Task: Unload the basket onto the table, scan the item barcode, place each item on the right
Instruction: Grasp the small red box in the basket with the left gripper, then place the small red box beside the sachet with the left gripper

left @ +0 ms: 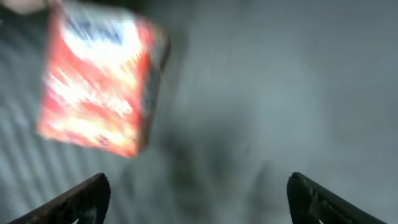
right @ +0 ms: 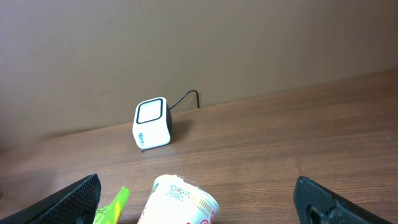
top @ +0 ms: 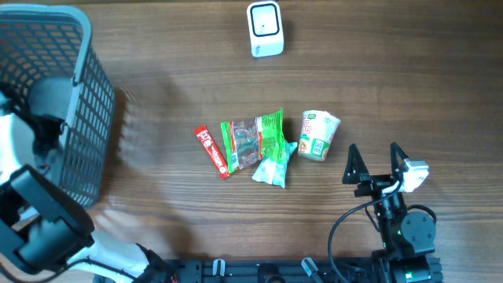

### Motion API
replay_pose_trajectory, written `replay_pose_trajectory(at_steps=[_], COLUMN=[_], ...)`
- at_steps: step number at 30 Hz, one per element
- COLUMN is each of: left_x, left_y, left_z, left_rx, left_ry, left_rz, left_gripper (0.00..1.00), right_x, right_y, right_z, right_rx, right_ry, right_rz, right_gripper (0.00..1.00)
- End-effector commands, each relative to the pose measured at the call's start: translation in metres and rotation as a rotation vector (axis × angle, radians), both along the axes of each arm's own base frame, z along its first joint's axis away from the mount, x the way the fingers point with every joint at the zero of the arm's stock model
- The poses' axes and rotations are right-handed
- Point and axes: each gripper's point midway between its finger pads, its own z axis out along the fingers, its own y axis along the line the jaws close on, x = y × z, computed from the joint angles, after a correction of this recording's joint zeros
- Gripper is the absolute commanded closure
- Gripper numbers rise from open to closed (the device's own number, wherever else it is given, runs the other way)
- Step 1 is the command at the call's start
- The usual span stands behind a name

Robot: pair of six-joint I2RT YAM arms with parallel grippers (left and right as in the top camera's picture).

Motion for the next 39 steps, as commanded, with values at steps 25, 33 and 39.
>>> replay_pose_trajectory(at_steps=[25,33,39], left_x=[0.01,0.051,0.037], left_y=[0.038,-0.017,-0.129], left_z=[0.004,0.166,0.246], left_rx=[-0.132,0.002,0.046], left_ry=[-0.159,-0.508,-0.613], left_rz=[-0.078,-0.255,-0.49], left_gripper=[0.77,0.71,0.69], right_x=[0.0,0.0,0.0], right_y=[0.0,0.0,0.0], right_z=[0.002,0.002,0.002], right_rx=[0.002,0.002,0.002], right_ry=[-0.009,-0.009,-0.009], right_rz=[0.003,0.003,0.003], right_gripper=[0.0,0.0,0.0])
